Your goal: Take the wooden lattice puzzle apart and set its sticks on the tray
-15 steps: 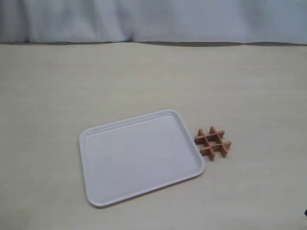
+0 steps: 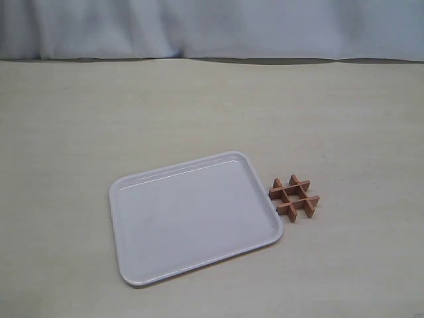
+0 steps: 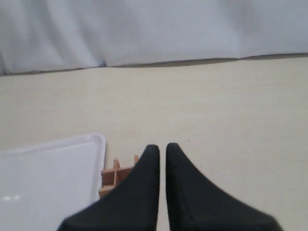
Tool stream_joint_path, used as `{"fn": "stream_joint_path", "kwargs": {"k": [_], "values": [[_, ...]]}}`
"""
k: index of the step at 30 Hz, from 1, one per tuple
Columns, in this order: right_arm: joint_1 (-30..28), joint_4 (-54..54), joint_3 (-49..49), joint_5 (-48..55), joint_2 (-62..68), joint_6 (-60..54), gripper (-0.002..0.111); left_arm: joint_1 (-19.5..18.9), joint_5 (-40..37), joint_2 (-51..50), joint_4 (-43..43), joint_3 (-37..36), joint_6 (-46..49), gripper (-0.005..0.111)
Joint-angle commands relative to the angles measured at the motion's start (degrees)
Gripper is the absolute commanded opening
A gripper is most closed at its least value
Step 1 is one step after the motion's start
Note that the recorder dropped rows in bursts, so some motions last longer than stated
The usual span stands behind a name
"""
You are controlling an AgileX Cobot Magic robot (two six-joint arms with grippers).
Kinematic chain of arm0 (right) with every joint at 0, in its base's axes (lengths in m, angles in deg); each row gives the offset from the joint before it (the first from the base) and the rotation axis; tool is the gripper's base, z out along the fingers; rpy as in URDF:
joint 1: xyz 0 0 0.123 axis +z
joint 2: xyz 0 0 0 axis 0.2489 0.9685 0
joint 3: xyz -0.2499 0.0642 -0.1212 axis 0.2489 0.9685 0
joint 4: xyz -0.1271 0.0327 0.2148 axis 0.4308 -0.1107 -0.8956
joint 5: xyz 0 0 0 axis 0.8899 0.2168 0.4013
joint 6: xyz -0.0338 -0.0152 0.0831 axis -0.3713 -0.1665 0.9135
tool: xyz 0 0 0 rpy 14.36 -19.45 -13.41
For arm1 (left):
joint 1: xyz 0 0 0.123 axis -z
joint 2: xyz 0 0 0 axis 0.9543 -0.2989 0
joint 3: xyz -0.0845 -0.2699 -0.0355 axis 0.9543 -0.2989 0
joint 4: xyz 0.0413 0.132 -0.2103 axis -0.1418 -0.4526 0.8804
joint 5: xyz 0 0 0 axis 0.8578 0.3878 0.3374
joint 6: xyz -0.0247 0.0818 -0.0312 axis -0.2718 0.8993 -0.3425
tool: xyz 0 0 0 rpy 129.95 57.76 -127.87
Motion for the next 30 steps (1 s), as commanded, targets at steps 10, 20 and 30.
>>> {"fn": "stream_joint_path", "kwargs": {"k": [10,20,30], "values": [[0.1,0.3,0.1,-28.3,-0.2,-0.4,0.004,0.0,0.5,0.1,0.1,-0.2,-0.1,0.000],[0.1,-1.9,0.1,-43.5,-0.2,20.2,0.004,0.0,0.7,0.1,-0.1,-0.2,-0.1,0.000],[0.0,-7.6,-8.6,-51.0,5.7,26.4,0.004,0.0,0.7,0.1,-0.1,-0.2,-0.1,0.000]]}}
